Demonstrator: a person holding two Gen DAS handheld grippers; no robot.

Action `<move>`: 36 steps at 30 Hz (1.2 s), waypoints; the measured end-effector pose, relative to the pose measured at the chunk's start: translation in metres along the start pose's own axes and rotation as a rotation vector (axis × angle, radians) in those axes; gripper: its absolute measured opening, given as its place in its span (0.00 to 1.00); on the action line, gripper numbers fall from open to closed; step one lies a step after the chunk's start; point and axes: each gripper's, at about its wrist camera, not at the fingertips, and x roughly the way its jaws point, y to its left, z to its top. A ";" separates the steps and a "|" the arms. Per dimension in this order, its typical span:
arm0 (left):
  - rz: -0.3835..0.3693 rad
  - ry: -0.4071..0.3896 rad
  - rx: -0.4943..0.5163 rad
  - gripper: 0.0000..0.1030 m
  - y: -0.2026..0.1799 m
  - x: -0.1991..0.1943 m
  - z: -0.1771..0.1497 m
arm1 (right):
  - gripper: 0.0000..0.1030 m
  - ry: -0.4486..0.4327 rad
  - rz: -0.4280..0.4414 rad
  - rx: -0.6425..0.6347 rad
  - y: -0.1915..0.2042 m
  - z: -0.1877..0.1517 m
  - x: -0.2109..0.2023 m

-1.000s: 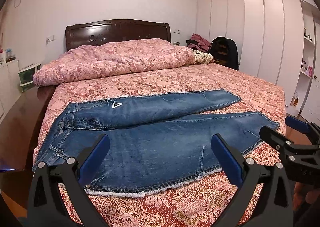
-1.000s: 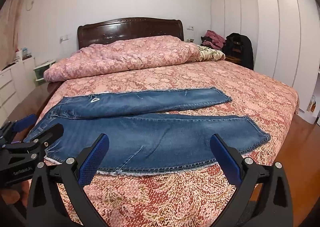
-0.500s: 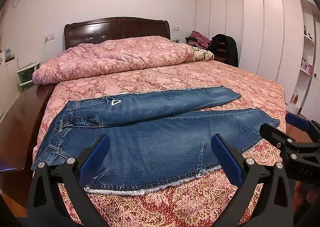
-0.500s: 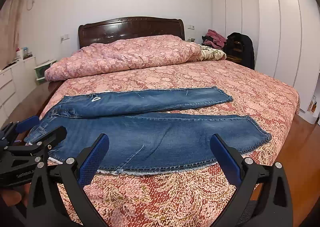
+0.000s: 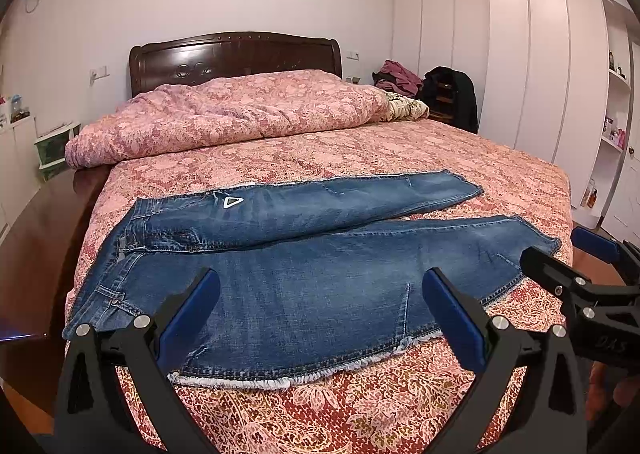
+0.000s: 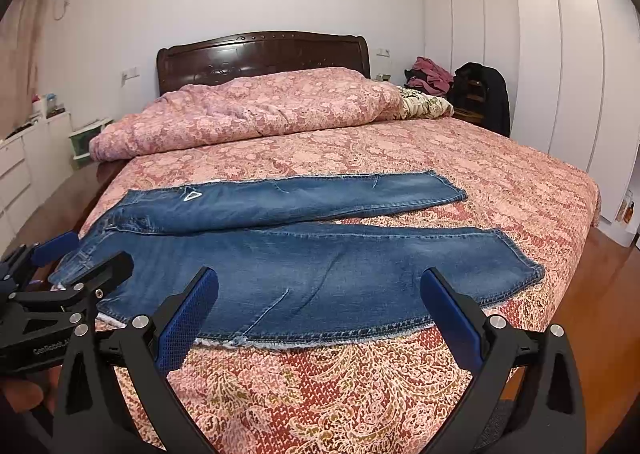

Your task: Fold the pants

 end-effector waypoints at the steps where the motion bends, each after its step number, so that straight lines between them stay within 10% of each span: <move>1: 0.000 0.000 0.000 0.98 0.000 0.000 0.000 | 0.97 -0.001 0.000 0.001 0.000 0.000 0.000; 36: 0.000 0.006 -0.001 0.98 0.002 0.000 -0.002 | 0.97 0.012 -0.002 -0.011 0.006 -0.001 0.001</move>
